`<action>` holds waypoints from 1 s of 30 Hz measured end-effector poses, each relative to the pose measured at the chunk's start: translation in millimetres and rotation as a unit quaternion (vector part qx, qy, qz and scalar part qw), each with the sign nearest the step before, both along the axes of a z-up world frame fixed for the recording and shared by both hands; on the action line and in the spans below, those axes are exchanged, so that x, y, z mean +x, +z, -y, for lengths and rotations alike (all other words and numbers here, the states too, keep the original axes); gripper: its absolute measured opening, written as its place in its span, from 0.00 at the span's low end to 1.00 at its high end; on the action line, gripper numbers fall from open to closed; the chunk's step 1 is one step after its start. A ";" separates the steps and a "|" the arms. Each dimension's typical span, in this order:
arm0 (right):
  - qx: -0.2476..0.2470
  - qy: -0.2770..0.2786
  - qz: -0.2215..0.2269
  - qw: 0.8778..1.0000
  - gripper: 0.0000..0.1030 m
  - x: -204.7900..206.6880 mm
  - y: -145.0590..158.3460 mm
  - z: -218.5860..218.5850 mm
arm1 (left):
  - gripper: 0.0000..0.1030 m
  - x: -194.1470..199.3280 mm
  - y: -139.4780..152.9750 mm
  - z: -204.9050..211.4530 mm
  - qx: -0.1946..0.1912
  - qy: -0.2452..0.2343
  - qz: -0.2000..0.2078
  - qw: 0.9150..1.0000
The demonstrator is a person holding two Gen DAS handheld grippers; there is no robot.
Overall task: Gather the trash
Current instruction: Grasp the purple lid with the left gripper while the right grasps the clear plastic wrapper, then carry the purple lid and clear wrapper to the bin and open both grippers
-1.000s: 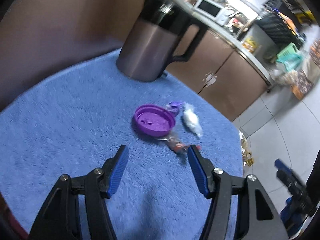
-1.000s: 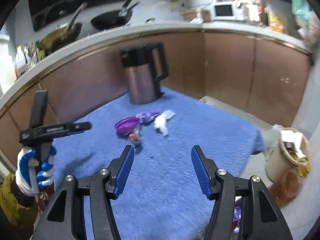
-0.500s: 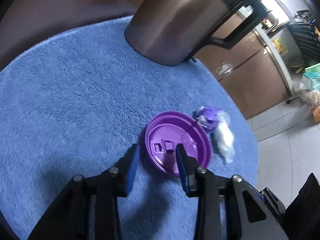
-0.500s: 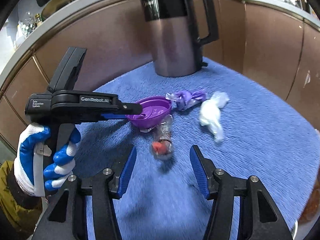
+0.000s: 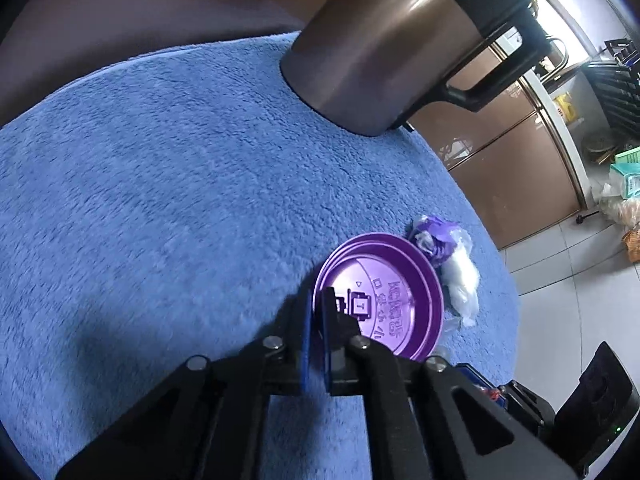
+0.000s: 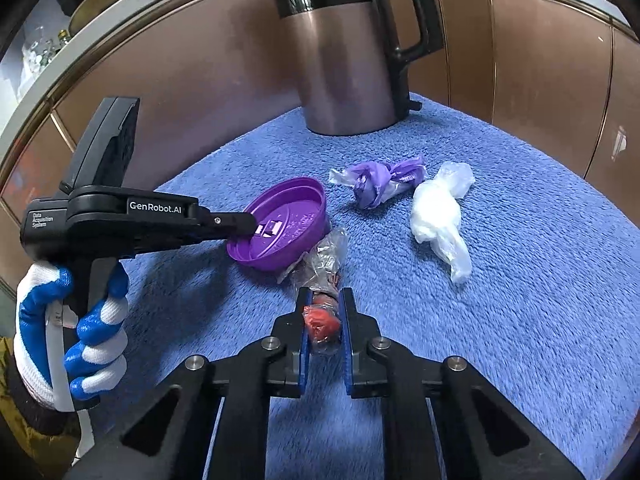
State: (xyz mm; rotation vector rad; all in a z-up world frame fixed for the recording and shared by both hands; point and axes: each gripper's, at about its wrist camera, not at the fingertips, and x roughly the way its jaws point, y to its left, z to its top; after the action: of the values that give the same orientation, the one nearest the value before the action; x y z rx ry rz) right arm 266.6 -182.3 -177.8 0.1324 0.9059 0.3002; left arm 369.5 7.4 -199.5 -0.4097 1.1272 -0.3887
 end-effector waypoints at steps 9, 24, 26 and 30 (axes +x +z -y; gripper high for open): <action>0.001 -0.003 0.030 1.000 0.12 -46.4 34.1 2.6 | 0.04 -45.1 37.0 -33.5 0.000 0.009 0.039 0.999; 0.019 -0.051 0.121 0.991 0.12 -161.2 110.9 42.8 | 0.04 -139.0 119.9 -74.3 -0.005 0.022 0.126 0.992; 0.019 -0.064 0.135 0.989 0.12 -180.0 121.1 52.9 | 0.04 -150.0 132.3 -72.0 -0.008 0.017 0.139 0.990; 0.020 -0.094 0.162 0.982 0.12 -215.5 139.9 76.5 | 0.04 -169.4 158.0 -61.9 -0.016 0.000 0.166 0.986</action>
State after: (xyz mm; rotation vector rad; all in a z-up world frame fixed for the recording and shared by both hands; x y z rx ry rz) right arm 51.1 -258.8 -37.9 0.1977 0.5600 0.1574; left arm 200.1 69.3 -41.5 -0.3569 0.7971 -0.4567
